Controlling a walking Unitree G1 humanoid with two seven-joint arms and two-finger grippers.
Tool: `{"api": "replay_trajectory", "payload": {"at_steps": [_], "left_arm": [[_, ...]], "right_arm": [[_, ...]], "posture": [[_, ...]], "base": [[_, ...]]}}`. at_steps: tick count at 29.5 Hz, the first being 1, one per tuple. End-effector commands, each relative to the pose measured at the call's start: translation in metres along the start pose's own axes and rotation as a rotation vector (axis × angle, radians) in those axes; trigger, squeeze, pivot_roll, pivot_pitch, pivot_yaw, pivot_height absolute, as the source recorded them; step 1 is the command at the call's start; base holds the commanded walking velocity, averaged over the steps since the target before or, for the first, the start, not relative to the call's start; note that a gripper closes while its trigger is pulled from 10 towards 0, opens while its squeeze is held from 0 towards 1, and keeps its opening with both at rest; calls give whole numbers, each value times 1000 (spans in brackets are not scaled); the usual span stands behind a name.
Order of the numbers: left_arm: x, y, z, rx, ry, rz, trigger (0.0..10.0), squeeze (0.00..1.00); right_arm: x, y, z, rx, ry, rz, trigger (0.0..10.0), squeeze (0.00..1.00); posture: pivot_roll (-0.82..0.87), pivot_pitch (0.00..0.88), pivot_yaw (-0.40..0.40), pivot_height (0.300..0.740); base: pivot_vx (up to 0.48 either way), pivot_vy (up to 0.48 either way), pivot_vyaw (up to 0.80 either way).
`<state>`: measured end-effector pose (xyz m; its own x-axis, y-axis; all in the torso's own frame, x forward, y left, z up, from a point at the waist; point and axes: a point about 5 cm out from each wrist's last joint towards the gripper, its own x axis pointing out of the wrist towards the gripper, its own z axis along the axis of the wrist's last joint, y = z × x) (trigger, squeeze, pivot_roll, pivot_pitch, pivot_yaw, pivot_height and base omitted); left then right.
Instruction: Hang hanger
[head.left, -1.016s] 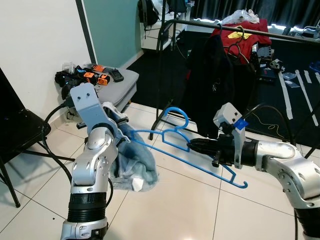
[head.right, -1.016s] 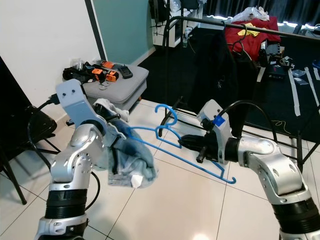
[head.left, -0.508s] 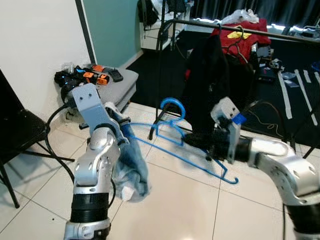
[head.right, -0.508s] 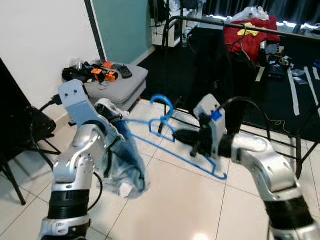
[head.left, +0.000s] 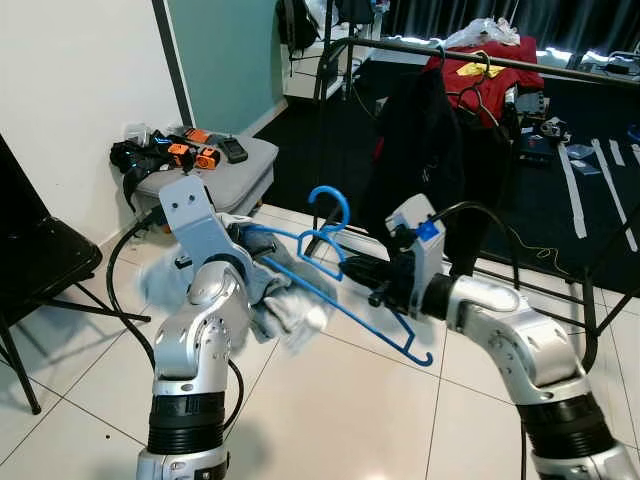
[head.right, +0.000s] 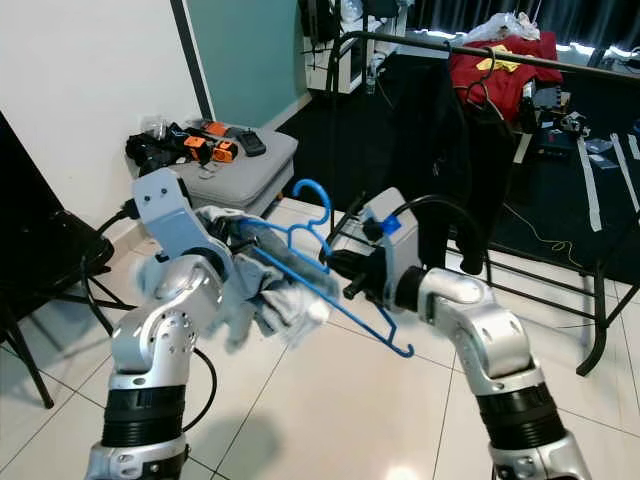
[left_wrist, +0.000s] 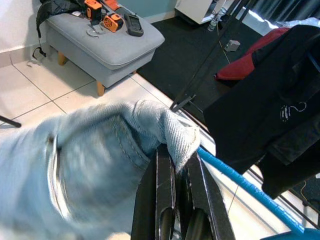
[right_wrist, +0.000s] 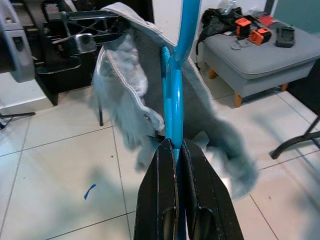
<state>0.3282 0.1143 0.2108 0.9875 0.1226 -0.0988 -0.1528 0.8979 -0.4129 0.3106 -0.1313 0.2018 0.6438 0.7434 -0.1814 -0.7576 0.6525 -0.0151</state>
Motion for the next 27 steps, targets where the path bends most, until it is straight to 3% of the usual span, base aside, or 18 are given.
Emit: {"api": "replay_trajectory", "payload": {"at_steps": [1, 5, 12, 27], "left_arm": [[-7, -22, -4, -64, 9, -56, 10000, 0], [-4, -19, 0, -31, -13, -53, 10000, 0], [-2, -15, 4, -19, -24, -49, 10000, 0], [-8, -25, 0, -31, 4, -132, 10000, 0]], "right_arm": [[1, 5, -3, 8, 8, 43, 10000, 0], [-14, 18, -9, -1, 51, 182, 10000, 0], [-27, 17, -13, 9, 72, 236, 10000, 0], [-16, -7, 1, 34, -61, 59, 10000, 0]], "posture": [[-73, 59, 43, 740], [-78, 57, 43, 740], [-81, 54, 46, 740], [-70, 44, 45, 740]], "base": [[0, 0, 0], [0, 0, 0], [0, 0, 0], [0, 0, 0]]}}
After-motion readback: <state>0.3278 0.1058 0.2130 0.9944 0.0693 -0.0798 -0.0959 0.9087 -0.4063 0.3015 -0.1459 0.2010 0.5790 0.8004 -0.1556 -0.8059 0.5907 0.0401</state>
